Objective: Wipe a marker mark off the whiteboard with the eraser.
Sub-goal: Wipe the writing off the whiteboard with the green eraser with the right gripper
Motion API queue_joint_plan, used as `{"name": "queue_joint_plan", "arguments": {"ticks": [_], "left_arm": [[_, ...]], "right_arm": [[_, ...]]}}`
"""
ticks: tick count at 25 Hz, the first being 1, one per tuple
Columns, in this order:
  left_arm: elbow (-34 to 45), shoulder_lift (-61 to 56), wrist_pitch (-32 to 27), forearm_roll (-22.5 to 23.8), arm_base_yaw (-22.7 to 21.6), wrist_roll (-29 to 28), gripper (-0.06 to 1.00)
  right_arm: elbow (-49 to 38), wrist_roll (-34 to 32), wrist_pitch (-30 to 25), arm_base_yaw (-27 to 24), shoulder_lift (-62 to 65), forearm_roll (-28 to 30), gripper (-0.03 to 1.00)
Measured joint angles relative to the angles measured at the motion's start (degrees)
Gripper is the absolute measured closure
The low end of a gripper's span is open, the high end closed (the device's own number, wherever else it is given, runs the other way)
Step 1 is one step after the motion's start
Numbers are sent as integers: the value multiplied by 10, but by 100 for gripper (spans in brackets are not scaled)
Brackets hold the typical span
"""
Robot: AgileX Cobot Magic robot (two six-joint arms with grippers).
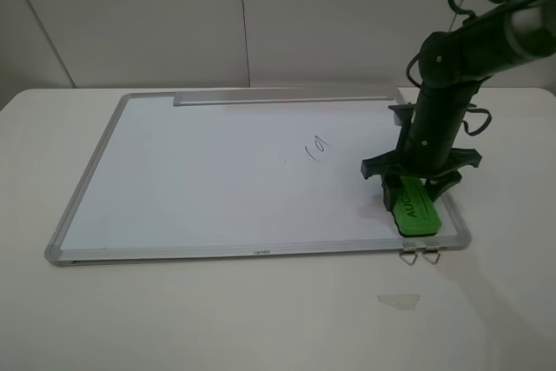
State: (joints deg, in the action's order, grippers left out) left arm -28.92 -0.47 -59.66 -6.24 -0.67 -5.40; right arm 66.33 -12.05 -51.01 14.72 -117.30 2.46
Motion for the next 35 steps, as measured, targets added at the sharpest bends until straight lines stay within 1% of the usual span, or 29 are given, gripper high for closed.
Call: {"name": "queue_joint_plan", "arguments": {"ticks": [5,7,10,13,16,18,21,24,26,30,35], "left_arm": [[0,0,0,0,0,0,16],[0,0,0,0,0,0,16],[0,0,0,0,0,0,16],[0,0,0,0,0,0,16],[0,0,0,0,0,0,16],[0,0,0,0,0,0,16],[0,0,0,0,0,0,16],[0,0,0,0,0,0,16],[0,0,0,0,0,0,16],[0,0,0,0,0,0,16],[0,0,0,0,0,0,16]], "right_arm": [[1,0,-1,0,0,0,38],[9,0,-14,0,0,0,38],[33,0,-62,0,-1,0,38],[80,0,-116,0,12,-3,38],[136,3,-155,7,25,-4,38],[172,11,-171,16,26,-8,38],[219,17,-172,33,26,-12,38],[258,29,-152,49,26,-14,38],[285,44,-148,58,18,-19,38],[349,70,-154,71,-31,-39,38],[437,82,-182,88,-123,-37,38]]}}
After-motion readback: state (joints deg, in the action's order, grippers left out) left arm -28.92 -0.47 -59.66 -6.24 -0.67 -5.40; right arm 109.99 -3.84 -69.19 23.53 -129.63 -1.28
